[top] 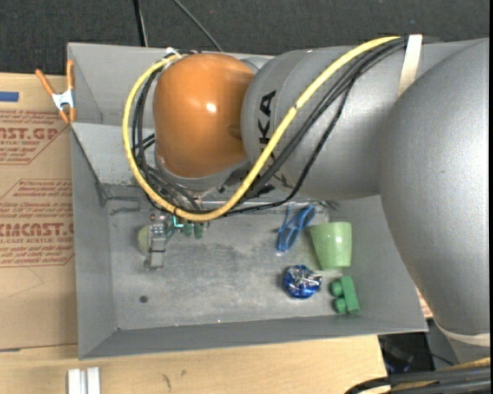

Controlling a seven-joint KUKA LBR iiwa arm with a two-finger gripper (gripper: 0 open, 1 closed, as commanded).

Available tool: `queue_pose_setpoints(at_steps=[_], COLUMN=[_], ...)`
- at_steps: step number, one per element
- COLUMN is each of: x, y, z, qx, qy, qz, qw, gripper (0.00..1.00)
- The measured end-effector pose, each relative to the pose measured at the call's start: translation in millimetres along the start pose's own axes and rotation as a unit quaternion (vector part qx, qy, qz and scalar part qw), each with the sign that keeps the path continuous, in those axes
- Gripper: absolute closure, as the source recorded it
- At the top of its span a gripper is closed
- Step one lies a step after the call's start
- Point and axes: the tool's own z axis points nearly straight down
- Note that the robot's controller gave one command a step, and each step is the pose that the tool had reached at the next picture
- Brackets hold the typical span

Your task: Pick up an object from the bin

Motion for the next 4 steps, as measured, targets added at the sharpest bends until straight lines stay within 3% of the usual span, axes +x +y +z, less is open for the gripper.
queue_pose_setpoints(at_steps=[1,2,3,4], x=[-51.6,-43.7,-44.6,-48.3], y=[-32,-39,-39,-41], z=[100,138,136,9], qx=[0.001,0.000,0.000,0.000], qy=[-0.0017,-0.0025,-0.0039,-0.0089], qz=[-0.087,-0.278,-0.277,-0.276], qw=[0.9962,0.9606,0.9608,0.9613], gripper=[0.00,0.00,1.00,1.00])
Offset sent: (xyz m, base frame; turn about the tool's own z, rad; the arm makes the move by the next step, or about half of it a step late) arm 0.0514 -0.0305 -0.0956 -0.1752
